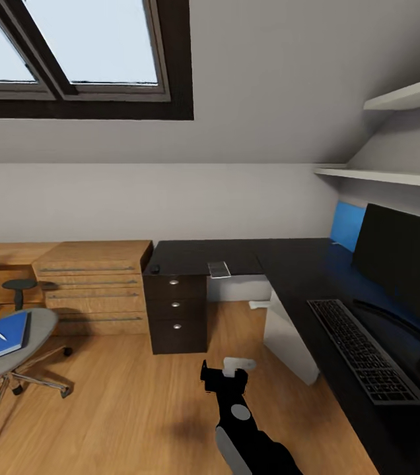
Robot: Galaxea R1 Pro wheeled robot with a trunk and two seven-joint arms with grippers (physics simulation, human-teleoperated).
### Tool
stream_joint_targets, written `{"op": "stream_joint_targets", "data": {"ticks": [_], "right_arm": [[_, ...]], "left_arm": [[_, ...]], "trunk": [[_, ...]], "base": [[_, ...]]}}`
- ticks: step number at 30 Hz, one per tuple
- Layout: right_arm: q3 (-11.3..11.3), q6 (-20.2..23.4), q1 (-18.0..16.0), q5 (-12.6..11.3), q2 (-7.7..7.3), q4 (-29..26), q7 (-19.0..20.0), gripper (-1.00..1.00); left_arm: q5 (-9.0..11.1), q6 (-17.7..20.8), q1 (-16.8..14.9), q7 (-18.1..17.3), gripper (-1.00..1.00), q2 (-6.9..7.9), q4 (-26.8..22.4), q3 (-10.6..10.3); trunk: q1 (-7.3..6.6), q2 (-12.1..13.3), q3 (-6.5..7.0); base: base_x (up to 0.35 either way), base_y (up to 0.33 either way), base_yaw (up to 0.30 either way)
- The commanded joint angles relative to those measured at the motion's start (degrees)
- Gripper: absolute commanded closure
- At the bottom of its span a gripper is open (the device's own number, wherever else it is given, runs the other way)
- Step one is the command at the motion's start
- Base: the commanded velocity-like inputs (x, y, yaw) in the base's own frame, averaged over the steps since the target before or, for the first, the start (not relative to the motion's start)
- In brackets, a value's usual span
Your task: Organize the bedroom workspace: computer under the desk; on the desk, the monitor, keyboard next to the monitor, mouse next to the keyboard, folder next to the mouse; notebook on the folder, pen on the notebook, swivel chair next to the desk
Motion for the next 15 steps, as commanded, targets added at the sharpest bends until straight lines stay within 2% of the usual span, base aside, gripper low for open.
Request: {"op": "stream_joint_targets", "data": {"ticks": [1, 5, 6, 15], "right_arm": [[0.01, 0.31, -0.06, -0.15, 0.0, -0.3, -0.51, -1.0], [-0.06, 0.21, -0.05, -0.14, 0.0, -1.06, -0.56, -1.0], [0.09, 0.07, -0.01, -0.18, 0.0, -1.09, -3.72, -1.0], [0.26, 0.05, -0.02, -0.15, 0.0, -1.09, -4.36, -1.0]], "left_arm": [[0.49, -0.13, 0.02, 0.28, -1.0, 0.05, -0.07, -0.15], [0.49, -0.13, 0.02, 0.29, -1.0, 0.05, -0.07, -0.15], [0.49, -0.13, 0.02, 0.31, -1.0, 0.02, -0.07, -0.15], [0.49, -0.13, 0.02, 0.31, -1.0, 0.05, -0.07, -0.15]], "trunk": [[0.04, -0.03, -0.05], [0.04, -0.03, -0.05], [0.04, -0.03, -0.05], [0.04, -0.03, -0.05]], "base": [[0.312, 0.158, 0.0], [0.312, 0.152, 0.048], [0.319, 0.011, 0.271], [0.32, 0.003, 0.277]]}}
